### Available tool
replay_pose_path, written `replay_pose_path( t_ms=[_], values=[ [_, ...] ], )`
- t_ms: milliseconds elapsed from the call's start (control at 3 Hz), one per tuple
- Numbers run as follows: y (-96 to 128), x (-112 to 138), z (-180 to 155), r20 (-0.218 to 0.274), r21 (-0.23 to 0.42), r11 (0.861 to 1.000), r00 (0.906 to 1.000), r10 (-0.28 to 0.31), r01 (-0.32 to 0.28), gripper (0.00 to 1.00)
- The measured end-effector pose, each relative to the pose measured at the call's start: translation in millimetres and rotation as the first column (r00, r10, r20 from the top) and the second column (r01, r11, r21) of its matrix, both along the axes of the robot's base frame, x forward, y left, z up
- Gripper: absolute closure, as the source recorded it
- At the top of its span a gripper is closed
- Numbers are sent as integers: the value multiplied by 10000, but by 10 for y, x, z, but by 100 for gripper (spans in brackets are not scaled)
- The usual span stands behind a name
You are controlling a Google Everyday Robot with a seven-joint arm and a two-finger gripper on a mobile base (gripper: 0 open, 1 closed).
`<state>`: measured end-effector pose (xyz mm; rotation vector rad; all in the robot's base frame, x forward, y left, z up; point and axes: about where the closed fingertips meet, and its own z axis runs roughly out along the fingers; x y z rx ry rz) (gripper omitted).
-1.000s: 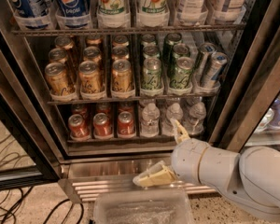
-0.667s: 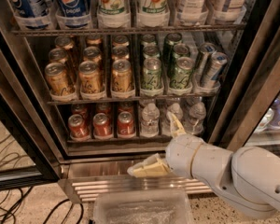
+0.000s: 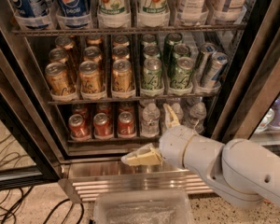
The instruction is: Pick green can from middle shelf of fridge
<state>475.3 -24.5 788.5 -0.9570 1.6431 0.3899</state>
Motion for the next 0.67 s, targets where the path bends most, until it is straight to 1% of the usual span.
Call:
replay_pose_path(
  t_ms=[333,667],
  values=[
    [-79,248,78,21,101,9978,9978,-660,660,0],
    [-79,249,78,23,101,9978,9978,-662,662,0]
  ],
)
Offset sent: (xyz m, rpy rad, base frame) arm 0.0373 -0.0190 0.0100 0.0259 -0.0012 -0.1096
